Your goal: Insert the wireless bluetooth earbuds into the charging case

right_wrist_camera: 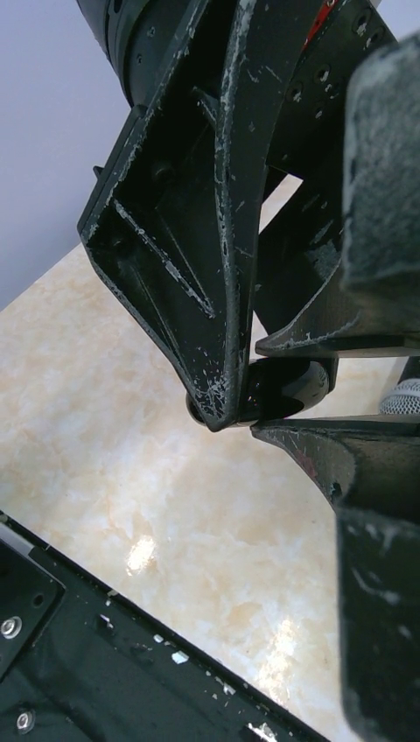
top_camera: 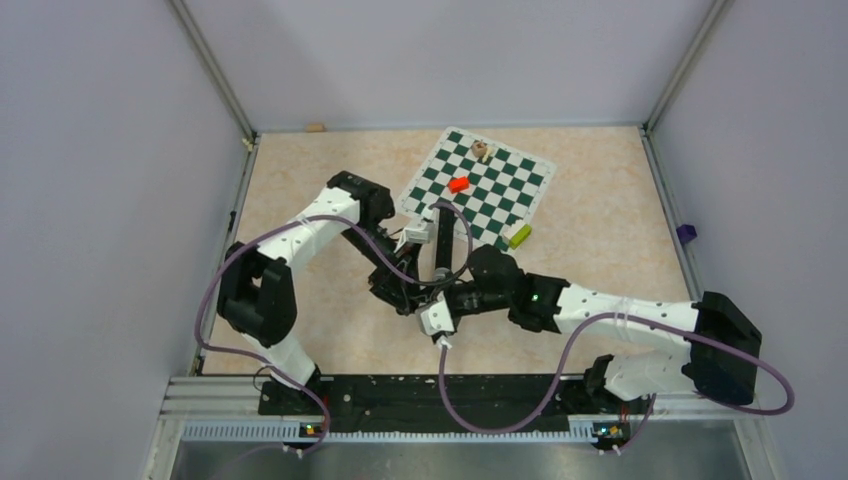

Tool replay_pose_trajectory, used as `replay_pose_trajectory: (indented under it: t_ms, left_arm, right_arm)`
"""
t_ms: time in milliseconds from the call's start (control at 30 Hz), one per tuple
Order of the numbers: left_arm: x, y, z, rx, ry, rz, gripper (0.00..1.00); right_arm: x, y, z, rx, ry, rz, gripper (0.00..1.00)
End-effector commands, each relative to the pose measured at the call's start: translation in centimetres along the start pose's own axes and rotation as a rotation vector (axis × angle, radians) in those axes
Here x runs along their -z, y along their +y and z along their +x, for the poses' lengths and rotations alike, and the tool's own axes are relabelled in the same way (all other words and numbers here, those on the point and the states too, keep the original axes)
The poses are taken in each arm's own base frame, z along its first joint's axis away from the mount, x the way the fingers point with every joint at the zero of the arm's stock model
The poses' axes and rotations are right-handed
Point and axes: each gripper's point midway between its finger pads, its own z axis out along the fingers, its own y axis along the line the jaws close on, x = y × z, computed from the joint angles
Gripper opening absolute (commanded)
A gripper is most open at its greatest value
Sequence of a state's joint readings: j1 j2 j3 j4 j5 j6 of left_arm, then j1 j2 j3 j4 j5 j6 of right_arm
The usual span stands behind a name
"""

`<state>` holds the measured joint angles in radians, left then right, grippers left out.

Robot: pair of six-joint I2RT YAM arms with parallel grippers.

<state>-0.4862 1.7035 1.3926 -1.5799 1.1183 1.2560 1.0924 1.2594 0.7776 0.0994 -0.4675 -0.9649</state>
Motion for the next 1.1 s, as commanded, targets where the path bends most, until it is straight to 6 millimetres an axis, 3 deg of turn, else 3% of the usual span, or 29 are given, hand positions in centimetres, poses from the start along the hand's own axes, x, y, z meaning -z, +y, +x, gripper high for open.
replay_pose_trajectory:
  t_ms: [0,100,133,267,367,467,533,633,733,867,933,1067]
  left_arm:
    - [0.7,-2.0,-3.0,-0.143,-0.077,-0.021,0.48]
    - [1.3,-2.0,-3.1,-0.154,-0.068,-0.047,0.64]
    - [1.6,-2.0,-3.2,-0.159,-0.071,-0.061,0.76]
    - [3.7,-2.0,-3.9,-0.220,-0.107,-0.141,0.96]
    - [5.8,-1.8,-4.2,-0.285,-0.096,-0.246,0.99]
    - [9.0,-0.4,-5.4,-0.382,-0.048,-0.505,0.99]
    - [12.0,0.8,-7.8,-0.526,-0.056,-0.740,0.99]
    - [15.5,0.5,-10.5,-0.617,-0.149,-1.004,0.99]
    - [15.0,0.5,-10.0,-0.518,-0.141,-0.952,0.99]
    - [11.4,1.9,-7.4,-0.412,-0.123,-0.796,0.99]
    - [9.5,2.4,-6.3,-0.417,-0.109,-0.747,0.99]
    - [8.1,3.2,-5.6,-0.436,-0.157,-0.740,0.99]
  right_arm:
    - [0.1,-0.4,0.0,-0.116,0.044,-0.008,0.00]
    - [0.4,-0.6,-0.3,-0.139,0.052,-0.012,0.00]
    - [0.4,-0.7,-0.3,-0.146,0.057,-0.011,0.00]
    - [0.9,-1.1,-0.4,-0.158,0.071,0.003,0.00]
    - [1.3,-1.4,-0.6,-0.164,0.081,0.011,0.00]
    - [1.9,-2.2,-0.6,-0.180,0.089,0.032,0.00]
    - [2.6,-3.1,-0.5,-0.191,0.094,0.060,0.00]
    - [3.9,-4.8,0.1,-0.200,0.115,0.120,0.00]
    - [5.4,-6.4,0.7,-0.213,0.127,0.191,0.00]
    - [7.1,-8.1,1.1,-0.244,0.120,0.278,0.00]
    - [7.4,-8.5,1.2,-0.259,0.114,0.298,0.00]
    - [6.9,-8.1,1.6,-0.301,0.103,0.284,0.00]
